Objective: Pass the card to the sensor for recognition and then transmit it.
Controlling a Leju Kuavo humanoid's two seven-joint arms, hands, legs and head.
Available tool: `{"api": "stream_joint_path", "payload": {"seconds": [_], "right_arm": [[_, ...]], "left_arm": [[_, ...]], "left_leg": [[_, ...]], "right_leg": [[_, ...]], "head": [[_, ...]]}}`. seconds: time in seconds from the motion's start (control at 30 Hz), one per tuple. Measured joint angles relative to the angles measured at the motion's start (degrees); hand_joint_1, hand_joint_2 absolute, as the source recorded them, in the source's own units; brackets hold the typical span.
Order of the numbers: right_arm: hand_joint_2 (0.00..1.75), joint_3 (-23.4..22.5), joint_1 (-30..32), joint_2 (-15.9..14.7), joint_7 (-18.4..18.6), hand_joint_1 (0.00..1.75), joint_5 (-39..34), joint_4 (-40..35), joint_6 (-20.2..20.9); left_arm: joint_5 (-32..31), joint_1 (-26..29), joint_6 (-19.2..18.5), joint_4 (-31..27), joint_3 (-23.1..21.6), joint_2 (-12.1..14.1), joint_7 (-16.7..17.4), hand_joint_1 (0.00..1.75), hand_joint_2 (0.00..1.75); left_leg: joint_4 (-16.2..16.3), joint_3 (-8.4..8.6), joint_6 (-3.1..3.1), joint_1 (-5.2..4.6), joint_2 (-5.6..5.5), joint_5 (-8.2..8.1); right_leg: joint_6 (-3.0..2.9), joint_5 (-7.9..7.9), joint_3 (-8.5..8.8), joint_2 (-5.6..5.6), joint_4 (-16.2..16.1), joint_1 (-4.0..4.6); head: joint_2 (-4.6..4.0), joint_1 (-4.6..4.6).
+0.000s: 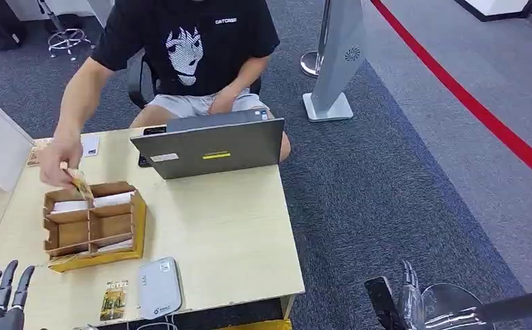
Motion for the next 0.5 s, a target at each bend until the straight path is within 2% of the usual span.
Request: {"api": "stream_joint_path", "payload": {"seconds": [0.13, 0.3, 0.43, 0.5], "right_arm": [[1.75, 0.5, -0.1, 0.0, 0.0, 0.0, 0.4, -0.1, 0.1], [1.75, 0.9, -0.2, 0.0, 0.0, 0.0, 1.0, -0.1, 0.2], [1.75, 1.2, -0.3, 0.0, -0.1, 0.0, 1.8, -0.1, 0.3], [1.75, 1.4, -0.3, 0.0, -0.3, 0.0, 2.1, -0.1, 0.4]], "left_arm": [[0.0, -1.5, 0.0, 2.5, 2.0, 0.1, 2.9, 0.0, 1.75], [0.0, -2.8, -0.6, 5.2, 2.9, 2.0, 3.6, 0.0, 1.75], [0.0, -4.9, -1.9, 7.9, 4.2, 3.5, 2.6, 0.0, 1.75], [0.0, -5.9, -2.5, 9.1, 4.3, 4.6, 3.9, 0.0, 1.75]], "left_leg": [[0.0, 0.0, -0.01, 0.02, -0.01, 0.01], [0.0, 0.0, -0.02, 0.02, -0.01, 0.01], [0.0, -0.02, -0.02, 0.02, -0.04, 0.01], [0.0, -0.01, -0.03, 0.02, -0.04, 0.02]], "right_leg": [[-0.01, -0.01, -0.01, -0.01, 0.0, 0.02], [-0.01, -0.01, -0.01, 0.0, 0.0, 0.03], [-0.01, -0.01, 0.01, -0.03, 0.0, 0.02], [0.0, 0.0, 0.01, -0.03, 0.0, 0.02]], "head": [[0.0, -0.02], [0.0, -0.02], [0.0, -0.02], [0.0, 0.0]]}}
